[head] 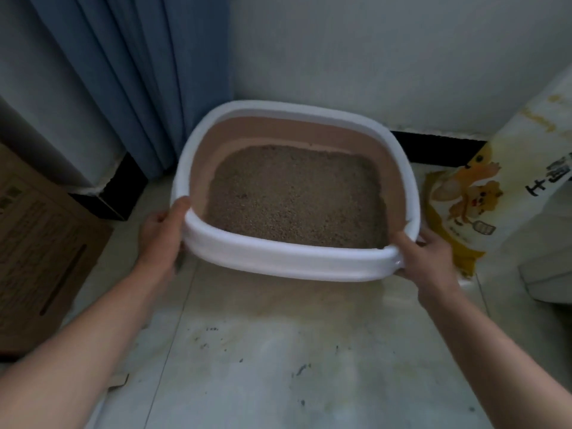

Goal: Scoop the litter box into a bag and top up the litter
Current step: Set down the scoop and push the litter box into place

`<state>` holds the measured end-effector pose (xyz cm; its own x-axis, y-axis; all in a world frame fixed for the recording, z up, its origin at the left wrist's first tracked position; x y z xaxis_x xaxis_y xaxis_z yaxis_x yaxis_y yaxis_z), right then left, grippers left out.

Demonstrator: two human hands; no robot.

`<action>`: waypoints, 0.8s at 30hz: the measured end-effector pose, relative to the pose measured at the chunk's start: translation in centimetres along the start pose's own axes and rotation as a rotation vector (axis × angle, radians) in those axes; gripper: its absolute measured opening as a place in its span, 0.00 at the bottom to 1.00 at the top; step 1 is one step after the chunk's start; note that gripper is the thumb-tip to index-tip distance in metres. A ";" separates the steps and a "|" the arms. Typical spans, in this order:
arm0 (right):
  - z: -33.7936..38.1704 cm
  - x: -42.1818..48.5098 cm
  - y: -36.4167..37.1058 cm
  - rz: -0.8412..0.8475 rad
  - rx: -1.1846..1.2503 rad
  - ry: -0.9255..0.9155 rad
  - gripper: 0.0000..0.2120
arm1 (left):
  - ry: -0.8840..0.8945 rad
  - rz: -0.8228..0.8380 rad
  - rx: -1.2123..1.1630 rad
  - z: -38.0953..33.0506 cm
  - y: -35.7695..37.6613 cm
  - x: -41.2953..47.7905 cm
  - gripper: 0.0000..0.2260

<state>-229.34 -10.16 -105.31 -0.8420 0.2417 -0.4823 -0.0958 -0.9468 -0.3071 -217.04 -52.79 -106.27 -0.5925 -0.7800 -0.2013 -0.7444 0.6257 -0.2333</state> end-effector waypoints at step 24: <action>-1.6 2.5 0.3 0.021 -0.162 -0.034 0.27 | 0.019 0.241 0.139 3.0 0.4 -0.1 0.18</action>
<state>-230.63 -9.52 -107.95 -0.8609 0.2118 -0.4627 0.0068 -0.9044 -0.4266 -216.35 -52.40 -109.21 -0.7542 -0.6075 -0.2492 -0.5326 0.7880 -0.3090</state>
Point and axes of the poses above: each hand's wrist, its own x-axis towards the middle knuckle, its own y-axis out of the palm, z = x × y, the point moved 6 cm from there along x, towards the middle knuckle, and after that the axes turned 12 degrees about y, right-handed, at the moved point
